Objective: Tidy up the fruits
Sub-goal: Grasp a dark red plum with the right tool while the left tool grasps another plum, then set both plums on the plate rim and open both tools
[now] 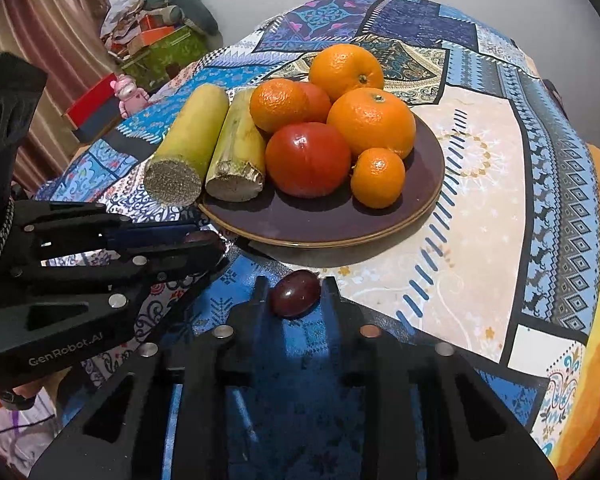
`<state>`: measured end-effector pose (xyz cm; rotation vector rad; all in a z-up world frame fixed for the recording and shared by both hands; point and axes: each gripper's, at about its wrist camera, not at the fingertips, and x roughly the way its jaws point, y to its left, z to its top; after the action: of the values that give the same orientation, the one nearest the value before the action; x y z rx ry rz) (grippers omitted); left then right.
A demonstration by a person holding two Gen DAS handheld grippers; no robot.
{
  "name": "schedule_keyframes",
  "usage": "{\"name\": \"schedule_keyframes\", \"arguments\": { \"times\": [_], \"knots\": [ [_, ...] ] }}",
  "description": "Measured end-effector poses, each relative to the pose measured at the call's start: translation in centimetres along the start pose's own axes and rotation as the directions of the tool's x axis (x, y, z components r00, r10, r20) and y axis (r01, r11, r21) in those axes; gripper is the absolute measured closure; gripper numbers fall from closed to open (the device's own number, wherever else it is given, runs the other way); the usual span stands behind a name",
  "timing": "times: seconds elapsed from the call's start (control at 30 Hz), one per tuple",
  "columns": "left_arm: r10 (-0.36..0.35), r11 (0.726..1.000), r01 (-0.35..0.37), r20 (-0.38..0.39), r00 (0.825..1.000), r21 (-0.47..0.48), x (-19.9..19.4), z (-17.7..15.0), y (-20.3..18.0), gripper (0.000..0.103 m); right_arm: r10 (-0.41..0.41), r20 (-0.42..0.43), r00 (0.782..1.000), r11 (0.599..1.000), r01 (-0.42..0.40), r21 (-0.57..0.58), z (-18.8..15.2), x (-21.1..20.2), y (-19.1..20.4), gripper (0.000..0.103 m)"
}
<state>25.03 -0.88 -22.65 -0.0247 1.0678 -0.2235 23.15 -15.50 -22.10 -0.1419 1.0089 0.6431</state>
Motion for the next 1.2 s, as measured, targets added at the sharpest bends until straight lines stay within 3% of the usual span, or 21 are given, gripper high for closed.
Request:
{"name": "schedule_keyframes", "arguments": {
  "times": [0.4,0.73,1.2],
  "knots": [
    [-0.022,1.000,0.023,0.032,0.999,-0.009,-1.5,-0.2,-0.4,0.088,0.006,0.041,0.999,1.000,-0.007,0.027,0.2,-1.5,-0.8,0.080],
    [-0.049,0.999,0.050,0.095,0.994,-0.009,-3.3,1.6,-1.6,0.088,-0.011,0.098,0.995,0.999,0.006,0.052,1.7,-2.7,-2.0,0.080],
    [-0.061,0.998,0.062,0.067,0.996,-0.020,-1.1,3.0,-1.5,0.088,-0.017,0.089,0.996,0.999,0.013,0.044,2.7,-1.3,-2.7,0.080]
  ]
}}
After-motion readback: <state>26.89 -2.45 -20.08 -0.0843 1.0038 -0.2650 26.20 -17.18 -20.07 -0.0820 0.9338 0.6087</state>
